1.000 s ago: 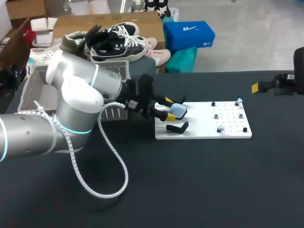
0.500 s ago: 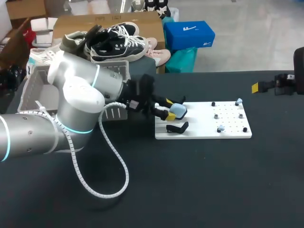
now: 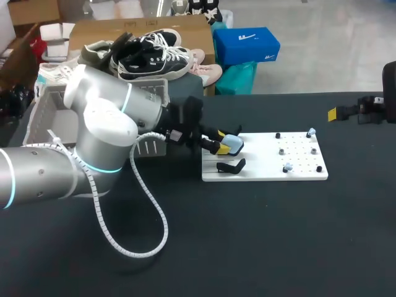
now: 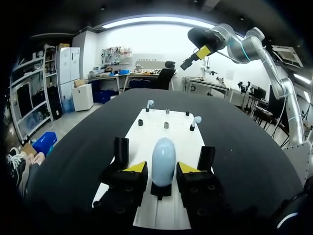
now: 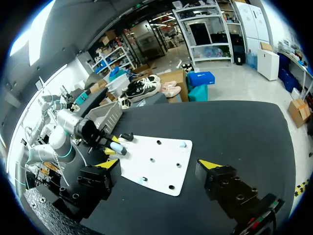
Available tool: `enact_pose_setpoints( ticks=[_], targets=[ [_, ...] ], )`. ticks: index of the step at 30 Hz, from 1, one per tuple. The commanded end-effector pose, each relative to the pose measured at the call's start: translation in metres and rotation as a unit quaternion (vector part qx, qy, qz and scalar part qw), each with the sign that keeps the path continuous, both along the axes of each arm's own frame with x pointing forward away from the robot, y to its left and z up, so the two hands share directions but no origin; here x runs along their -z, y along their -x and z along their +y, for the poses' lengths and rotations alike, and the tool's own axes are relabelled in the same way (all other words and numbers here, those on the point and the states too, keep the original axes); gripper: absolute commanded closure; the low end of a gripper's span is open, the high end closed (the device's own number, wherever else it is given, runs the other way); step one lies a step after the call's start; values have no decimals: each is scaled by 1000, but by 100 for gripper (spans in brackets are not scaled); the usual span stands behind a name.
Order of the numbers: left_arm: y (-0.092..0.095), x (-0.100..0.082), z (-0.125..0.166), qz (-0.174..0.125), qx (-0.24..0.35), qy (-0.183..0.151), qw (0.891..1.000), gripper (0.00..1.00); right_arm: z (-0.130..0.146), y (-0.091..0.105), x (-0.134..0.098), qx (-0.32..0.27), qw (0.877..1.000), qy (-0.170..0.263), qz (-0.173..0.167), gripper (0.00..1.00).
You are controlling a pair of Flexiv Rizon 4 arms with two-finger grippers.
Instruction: Pick up each earbud case from the left stands, insert the matching earbuds, close the lid, and place the case in the box.
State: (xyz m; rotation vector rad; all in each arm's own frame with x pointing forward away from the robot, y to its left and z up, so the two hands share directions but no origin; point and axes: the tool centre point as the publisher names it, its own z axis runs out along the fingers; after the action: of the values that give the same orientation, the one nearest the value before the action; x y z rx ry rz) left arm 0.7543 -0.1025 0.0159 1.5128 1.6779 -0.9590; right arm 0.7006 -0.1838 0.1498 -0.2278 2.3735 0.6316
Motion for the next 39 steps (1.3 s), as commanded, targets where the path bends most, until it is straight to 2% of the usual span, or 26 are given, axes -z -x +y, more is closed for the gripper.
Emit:
enact_pose_setpoints(
  ticks=[1,15,18,20,21,22,24,35,39],
  targets=[
    [-5,1,-1,3,5,-3,1000,61,-1,0,0,-1,1000,-1,0,0],
    [-8,5,1,9,10,-1,1000,58,-1,0,0,-1,1000,-1,0,0],
    [-8,6,1,10,11,-3,1000,65,-1,0,0,-1,1000,-1,0,0],
    [-8,6,1,10,12,-3,1000,77,-1,0,0,-1,1000,-1,0,0],
    [-8,5,1,10,13,-2,1000,87,-1,0,0,-1,1000,-1,0,0],
    [-8,4,1,10,14,-2,1000,89,-1,0,0,-1,1000,-1,0,0],
    [-7,4,2,9,16,-1,1000,100,-1,0,0,-1,1000,-1,0,0],
    [4,-5,2,2,25,21,999,100,-1,0,0,-1,1000,-1,0,0],
    [3,-14,3,27,1,43,999,100,-1,0,0,-1,1000,-1,0,0]
  ],
)
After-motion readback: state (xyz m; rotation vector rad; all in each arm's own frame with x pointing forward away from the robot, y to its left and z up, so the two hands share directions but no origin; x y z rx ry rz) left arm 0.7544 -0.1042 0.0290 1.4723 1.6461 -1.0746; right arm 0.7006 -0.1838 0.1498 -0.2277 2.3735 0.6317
